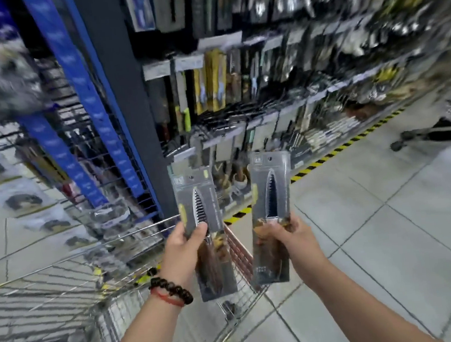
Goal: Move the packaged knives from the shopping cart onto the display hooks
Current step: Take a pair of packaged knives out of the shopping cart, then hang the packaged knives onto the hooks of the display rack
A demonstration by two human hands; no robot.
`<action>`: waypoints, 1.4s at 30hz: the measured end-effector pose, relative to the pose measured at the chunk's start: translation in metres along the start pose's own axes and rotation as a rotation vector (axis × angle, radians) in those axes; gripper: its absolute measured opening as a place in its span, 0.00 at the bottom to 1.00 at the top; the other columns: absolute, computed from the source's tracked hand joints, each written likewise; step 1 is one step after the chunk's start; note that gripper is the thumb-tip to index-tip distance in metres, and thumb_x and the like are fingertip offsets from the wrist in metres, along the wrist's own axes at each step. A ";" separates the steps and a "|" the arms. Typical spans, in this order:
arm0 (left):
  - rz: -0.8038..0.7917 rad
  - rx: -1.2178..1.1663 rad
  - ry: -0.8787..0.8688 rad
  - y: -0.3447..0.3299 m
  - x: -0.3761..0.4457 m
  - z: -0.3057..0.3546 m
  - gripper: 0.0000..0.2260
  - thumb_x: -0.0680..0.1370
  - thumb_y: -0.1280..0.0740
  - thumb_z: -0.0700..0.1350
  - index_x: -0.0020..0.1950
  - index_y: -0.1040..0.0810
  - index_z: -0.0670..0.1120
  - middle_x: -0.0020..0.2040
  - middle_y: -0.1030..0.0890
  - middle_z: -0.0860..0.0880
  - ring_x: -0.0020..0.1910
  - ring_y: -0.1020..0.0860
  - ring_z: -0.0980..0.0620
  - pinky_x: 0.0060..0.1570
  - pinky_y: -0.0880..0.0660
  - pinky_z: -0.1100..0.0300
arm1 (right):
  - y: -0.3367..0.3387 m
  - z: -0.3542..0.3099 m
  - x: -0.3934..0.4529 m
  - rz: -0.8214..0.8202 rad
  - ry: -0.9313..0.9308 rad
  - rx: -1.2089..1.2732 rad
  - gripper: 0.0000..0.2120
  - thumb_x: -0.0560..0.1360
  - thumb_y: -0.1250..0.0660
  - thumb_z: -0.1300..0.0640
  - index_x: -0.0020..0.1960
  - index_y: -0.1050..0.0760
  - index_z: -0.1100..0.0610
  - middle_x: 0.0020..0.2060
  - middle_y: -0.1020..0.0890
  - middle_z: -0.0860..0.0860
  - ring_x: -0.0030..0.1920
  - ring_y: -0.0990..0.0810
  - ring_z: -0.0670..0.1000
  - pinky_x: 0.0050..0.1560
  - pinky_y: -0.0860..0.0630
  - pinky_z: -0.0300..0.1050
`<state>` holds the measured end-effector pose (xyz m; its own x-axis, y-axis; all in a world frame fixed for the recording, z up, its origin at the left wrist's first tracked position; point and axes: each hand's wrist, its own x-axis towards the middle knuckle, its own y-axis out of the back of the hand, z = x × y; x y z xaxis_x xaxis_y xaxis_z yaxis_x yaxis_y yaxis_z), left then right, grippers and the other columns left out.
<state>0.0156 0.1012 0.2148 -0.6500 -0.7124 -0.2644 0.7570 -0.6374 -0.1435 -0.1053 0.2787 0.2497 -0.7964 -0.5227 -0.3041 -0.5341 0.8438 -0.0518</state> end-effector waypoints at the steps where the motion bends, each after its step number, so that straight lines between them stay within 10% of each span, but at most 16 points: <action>1: -0.014 0.011 -0.022 -0.012 -0.003 0.008 0.45 0.62 0.26 0.67 0.71 0.31 0.41 0.67 0.24 0.44 0.65 0.25 0.46 0.67 0.30 0.43 | 0.010 -0.007 -0.004 0.029 0.025 0.013 0.09 0.74 0.30 0.61 0.54 0.23 0.56 0.41 0.14 0.51 0.40 0.15 0.47 0.37 0.22 0.37; 8: -0.106 0.070 -0.122 -0.111 -0.012 0.043 0.34 0.66 0.29 0.65 0.60 0.24 0.39 0.54 0.18 0.44 0.55 0.21 0.44 0.55 0.24 0.52 | 0.091 -0.046 -0.008 0.172 0.113 0.066 0.08 0.75 0.31 0.58 0.54 0.21 0.55 0.44 0.14 0.52 0.45 0.15 0.53 0.46 0.20 0.48; 19: -0.103 0.056 -0.144 -0.291 -0.013 0.032 0.46 0.66 0.28 0.69 0.75 0.36 0.45 0.74 0.31 0.49 0.70 0.31 0.49 0.71 0.35 0.46 | 0.251 -0.095 0.032 0.140 0.175 0.081 0.08 0.74 0.28 0.57 0.52 0.20 0.54 0.42 0.14 0.52 0.44 0.15 0.52 0.40 0.20 0.42; 24: -0.075 0.002 -0.165 -0.340 -0.011 0.048 0.31 0.77 0.32 0.51 0.75 0.39 0.40 0.62 0.26 0.56 0.62 0.28 0.54 0.62 0.34 0.57 | 0.291 -0.108 0.073 0.092 0.200 0.048 0.24 0.68 0.24 0.49 0.62 0.26 0.52 0.54 0.16 0.52 0.51 0.16 0.53 0.54 0.19 0.54; 30: 0.012 0.000 -0.244 -0.351 0.036 0.062 0.46 0.66 0.27 0.67 0.76 0.37 0.45 0.73 0.31 0.49 0.70 0.30 0.49 0.70 0.33 0.46 | 0.292 -0.120 0.143 0.039 0.170 0.021 0.50 0.53 0.21 0.32 0.69 0.32 0.50 0.61 0.21 0.53 0.57 0.19 0.55 0.58 0.21 0.58; 36: 0.087 0.001 -0.284 -0.362 0.120 0.063 0.49 0.65 0.28 0.69 0.77 0.40 0.44 0.75 0.35 0.49 0.72 0.34 0.50 0.72 0.36 0.49 | 0.286 -0.140 0.226 -0.028 0.144 0.013 0.46 0.63 0.23 0.39 0.74 0.38 0.52 0.67 0.26 0.49 0.61 0.23 0.52 0.63 0.25 0.53; 42: 0.104 -0.049 -0.241 -0.386 0.224 0.074 0.44 0.69 0.30 0.64 0.76 0.38 0.40 0.75 0.34 0.45 0.73 0.35 0.46 0.72 0.38 0.50 | 0.277 -0.169 0.338 0.008 0.167 -0.176 0.45 0.60 0.34 0.24 0.55 0.28 0.63 0.48 0.23 0.66 0.45 0.21 0.56 0.49 0.26 0.51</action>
<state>-0.4267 0.1661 0.2815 -0.5614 -0.8262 -0.0466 0.8189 -0.5465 -0.1751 -0.5705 0.3151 0.2936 -0.8286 -0.5415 -0.1419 -0.5575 0.8213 0.1212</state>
